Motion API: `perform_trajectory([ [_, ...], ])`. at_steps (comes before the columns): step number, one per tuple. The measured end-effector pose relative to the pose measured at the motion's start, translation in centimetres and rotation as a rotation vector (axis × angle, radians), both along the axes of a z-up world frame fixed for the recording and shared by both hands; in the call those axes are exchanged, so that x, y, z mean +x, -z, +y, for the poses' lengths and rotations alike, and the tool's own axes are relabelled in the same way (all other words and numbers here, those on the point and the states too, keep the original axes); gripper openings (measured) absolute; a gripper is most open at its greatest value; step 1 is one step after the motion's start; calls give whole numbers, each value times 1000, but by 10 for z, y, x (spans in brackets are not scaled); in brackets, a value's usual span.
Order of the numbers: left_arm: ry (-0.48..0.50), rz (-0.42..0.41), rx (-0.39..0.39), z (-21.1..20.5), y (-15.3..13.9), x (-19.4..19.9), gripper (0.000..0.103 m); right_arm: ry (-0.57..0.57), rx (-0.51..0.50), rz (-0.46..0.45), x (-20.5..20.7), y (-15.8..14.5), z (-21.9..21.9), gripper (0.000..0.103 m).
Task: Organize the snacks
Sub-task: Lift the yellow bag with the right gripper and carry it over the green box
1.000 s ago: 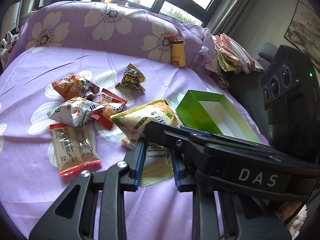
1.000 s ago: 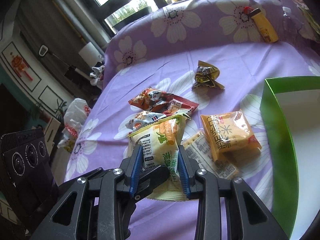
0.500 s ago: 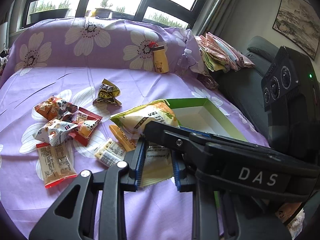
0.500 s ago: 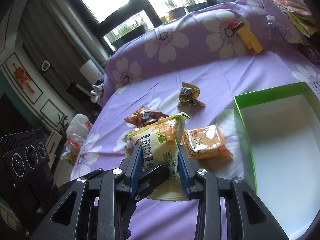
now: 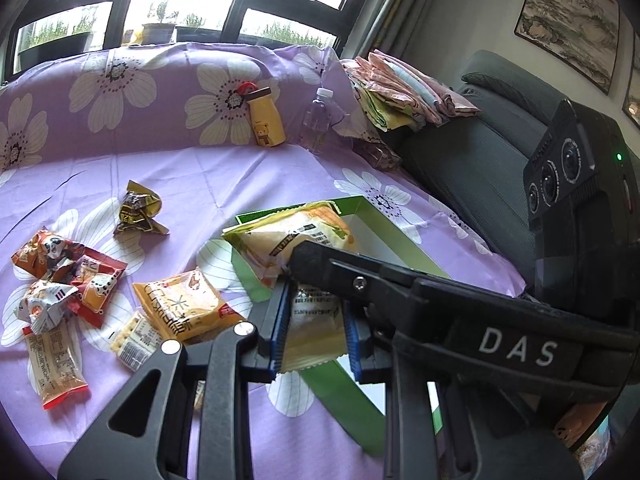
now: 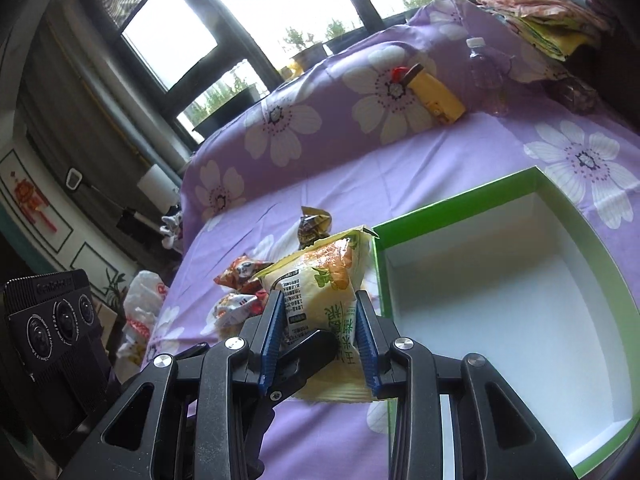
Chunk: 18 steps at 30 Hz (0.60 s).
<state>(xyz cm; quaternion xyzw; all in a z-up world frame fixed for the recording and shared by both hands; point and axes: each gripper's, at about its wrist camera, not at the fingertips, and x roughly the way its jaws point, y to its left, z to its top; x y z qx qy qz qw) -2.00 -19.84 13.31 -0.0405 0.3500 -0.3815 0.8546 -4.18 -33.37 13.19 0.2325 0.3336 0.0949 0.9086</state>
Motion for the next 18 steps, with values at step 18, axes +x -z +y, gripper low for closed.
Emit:
perform_trajectory([
  [18, 82, 93, 18, -50, 19, 17, 23, 116, 52, 94, 4, 22, -50, 37],
])
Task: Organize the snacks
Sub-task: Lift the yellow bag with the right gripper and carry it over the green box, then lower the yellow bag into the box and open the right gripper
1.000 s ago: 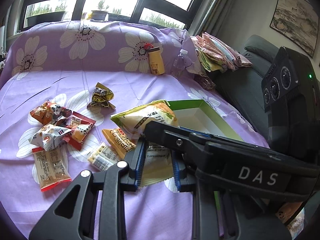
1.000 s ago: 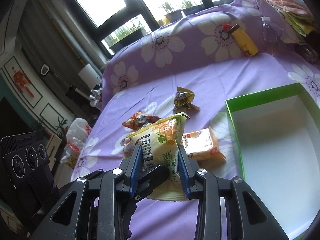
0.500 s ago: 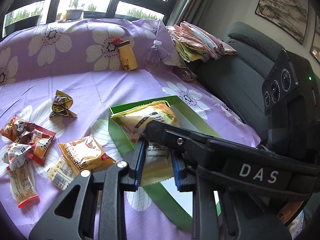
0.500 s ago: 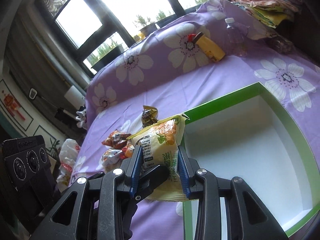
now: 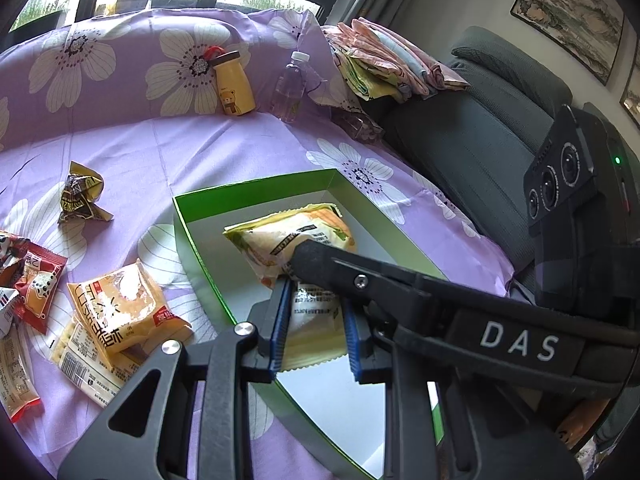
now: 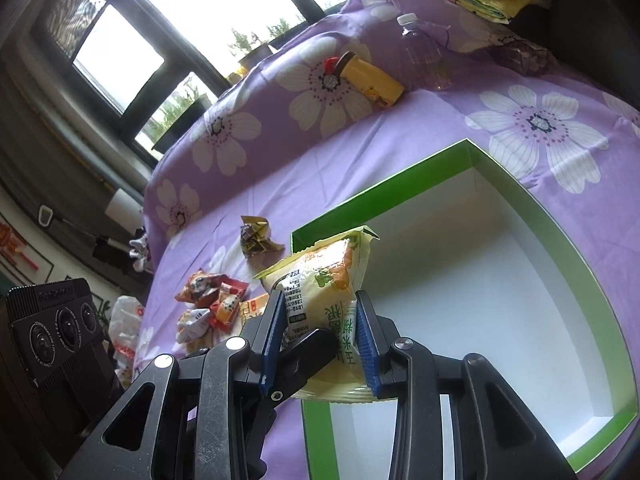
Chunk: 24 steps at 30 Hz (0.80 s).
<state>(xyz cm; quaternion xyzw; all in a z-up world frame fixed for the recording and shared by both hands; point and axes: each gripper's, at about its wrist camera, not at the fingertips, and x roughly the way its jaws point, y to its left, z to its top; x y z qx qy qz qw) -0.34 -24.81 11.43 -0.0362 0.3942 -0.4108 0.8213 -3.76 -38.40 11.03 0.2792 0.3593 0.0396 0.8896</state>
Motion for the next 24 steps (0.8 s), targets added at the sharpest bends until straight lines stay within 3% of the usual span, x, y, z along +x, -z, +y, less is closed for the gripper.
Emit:
perform_trajectory([
  [24, 18, 130, 11, -17, 29, 14, 23, 38, 8, 141, 12, 26, -17, 37],
])
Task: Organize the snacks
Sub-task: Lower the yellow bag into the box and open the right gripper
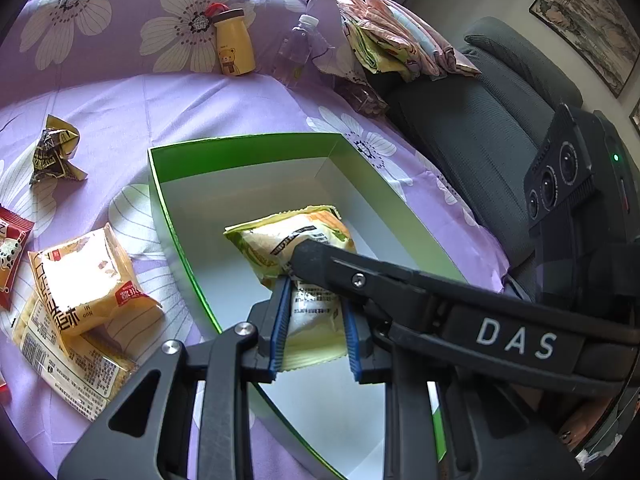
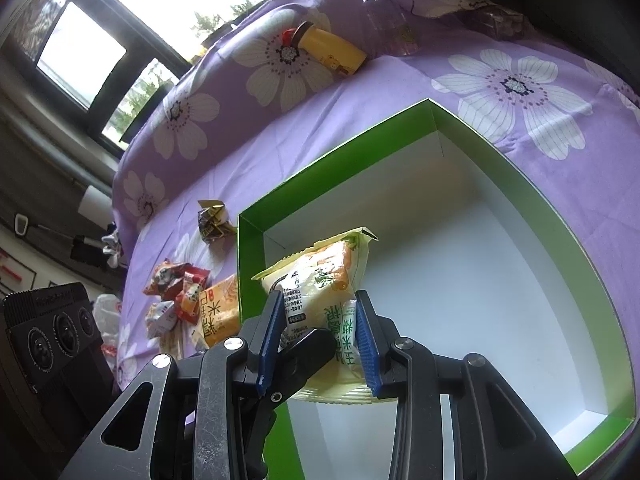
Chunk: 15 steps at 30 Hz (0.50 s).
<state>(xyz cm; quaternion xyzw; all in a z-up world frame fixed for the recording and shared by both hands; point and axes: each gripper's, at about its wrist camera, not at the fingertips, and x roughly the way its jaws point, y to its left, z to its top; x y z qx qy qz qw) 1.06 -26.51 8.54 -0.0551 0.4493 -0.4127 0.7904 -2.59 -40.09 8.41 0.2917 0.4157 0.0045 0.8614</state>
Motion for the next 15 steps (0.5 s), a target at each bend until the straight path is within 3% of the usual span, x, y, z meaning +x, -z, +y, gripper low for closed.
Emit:
perform_trajectory([
  [15, 23, 15, 15, -8, 5, 2, 22, 14, -14, 35, 4, 7, -2, 39],
])
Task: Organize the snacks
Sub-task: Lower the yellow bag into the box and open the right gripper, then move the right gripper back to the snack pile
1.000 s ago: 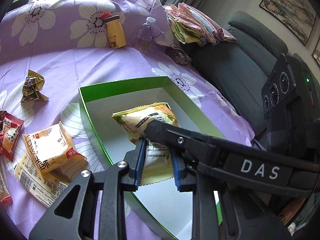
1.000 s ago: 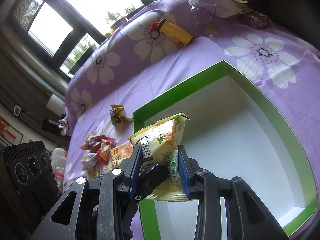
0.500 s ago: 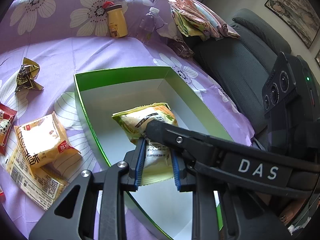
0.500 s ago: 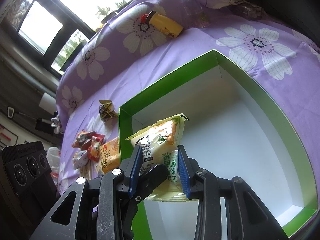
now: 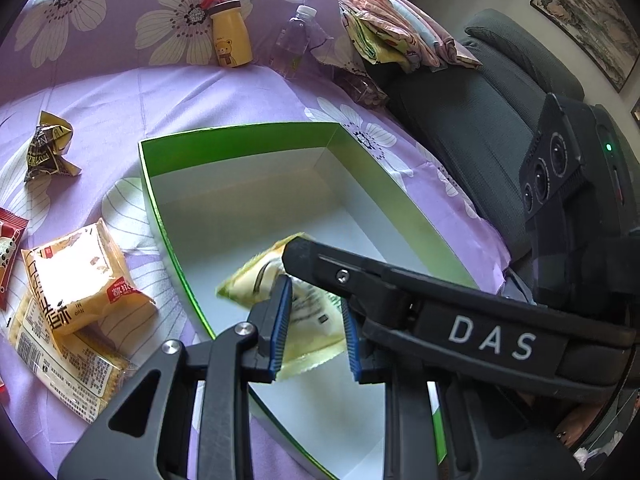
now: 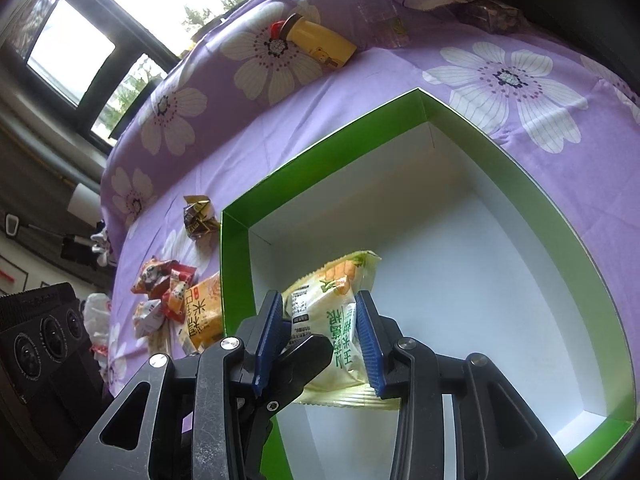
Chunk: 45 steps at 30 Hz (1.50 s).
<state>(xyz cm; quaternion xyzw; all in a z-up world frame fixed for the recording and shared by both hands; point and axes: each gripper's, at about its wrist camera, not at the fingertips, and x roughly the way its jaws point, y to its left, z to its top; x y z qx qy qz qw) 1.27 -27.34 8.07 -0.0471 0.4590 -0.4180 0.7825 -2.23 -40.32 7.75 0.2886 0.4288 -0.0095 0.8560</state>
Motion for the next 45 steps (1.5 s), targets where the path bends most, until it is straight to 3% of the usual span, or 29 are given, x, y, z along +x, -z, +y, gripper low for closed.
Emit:
perform_trajectory([
  [10, -13, 32, 4, 4, 0, -1, 26, 30, -28, 24, 2, 3, -2, 40],
  [15, -37, -11, 104, 5, -1, -6, 26, 39, -71, 55, 5, 6, 0, 40],
  [23, -67, -25, 182, 12, 5, -2, 20, 54, -102, 74, 6, 9, -1, 45],
  [38, -91, -27, 169, 30, 6, -1, 15, 66, -143, 115, 14, 20, 3, 46],
  [43, -90, 46, 61, 40, 1, 0, 18, 69, -148, 104, 12, 16, 5, 46],
  [45, -79, 38, 22, 46, -7, -4, 21, 57, -152, 73, 10, 10, 9, 46],
])
